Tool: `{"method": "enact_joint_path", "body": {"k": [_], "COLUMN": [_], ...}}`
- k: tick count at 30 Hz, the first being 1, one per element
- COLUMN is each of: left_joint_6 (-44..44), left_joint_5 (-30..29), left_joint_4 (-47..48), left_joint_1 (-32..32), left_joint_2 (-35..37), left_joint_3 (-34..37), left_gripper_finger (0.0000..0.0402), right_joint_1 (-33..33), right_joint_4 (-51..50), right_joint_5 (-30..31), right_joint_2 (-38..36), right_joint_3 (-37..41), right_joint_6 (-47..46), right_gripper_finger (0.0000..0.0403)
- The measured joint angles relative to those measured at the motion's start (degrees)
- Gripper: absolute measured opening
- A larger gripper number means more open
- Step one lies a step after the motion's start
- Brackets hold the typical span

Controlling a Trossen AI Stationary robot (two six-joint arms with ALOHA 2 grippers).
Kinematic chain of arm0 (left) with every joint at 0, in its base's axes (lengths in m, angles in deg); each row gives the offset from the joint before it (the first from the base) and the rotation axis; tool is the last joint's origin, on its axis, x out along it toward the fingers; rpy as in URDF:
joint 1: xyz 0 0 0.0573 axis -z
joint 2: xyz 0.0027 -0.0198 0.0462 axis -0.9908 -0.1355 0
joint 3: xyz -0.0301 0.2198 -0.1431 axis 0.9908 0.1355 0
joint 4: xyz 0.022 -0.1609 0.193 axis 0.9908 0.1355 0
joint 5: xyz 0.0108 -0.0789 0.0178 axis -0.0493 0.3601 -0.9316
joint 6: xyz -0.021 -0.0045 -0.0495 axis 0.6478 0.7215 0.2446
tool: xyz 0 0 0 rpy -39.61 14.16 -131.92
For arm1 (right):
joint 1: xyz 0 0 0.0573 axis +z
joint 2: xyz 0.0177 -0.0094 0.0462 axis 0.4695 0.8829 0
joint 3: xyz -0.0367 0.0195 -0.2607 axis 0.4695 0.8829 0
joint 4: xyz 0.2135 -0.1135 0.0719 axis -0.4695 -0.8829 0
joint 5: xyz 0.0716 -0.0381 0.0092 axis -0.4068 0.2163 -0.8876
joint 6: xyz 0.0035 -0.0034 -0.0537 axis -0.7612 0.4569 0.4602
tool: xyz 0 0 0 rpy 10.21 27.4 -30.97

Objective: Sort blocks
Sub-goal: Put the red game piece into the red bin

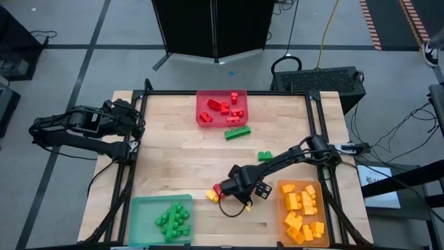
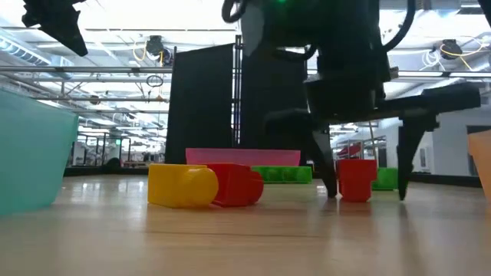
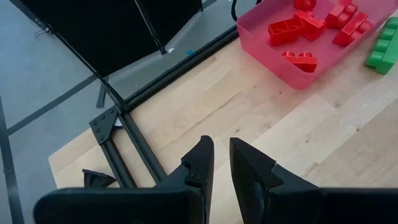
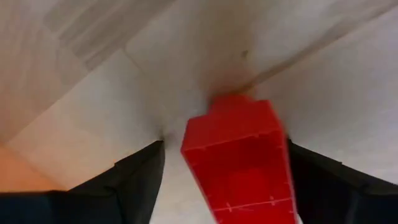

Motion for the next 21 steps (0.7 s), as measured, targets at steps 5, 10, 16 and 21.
{"method": "enact_joint_path", "body": {"k": [5,10,16,21], "left_joint_6": [0.1,0.1,0.1,0.1], "left_joint_5": [0.7,1.1,1.2,1.3], "left_joint_4": [0.0,0.0,0.0,0.0], "left_joint_1": [0.0,0.0,0.0,0.0], "left_joint_2": [0.0,0.0,0.0,0.0], "left_joint_3": [0.0,0.0,0.0,0.0], "left_gripper_finger": [0.0059,0.0059,0.0059,0.0059], "right_joint_1": [0.8,0.7,0.3,-0.6], "right_joint_4": [2.1,1.7,1.0,2.2], "right_joint_5": [2.2,1.7,-0.4,-0.9], "right_joint_2": [-0.3,-0.2,0.0,0.3], "right_joint_3": [1.8,1.5,0.4,-3.8], "right_joint_6": [-1.6,-3.3,-8.6,-11.9], "right_gripper_finger": [0.0215,0.0121,0.0121,0.0121]}}
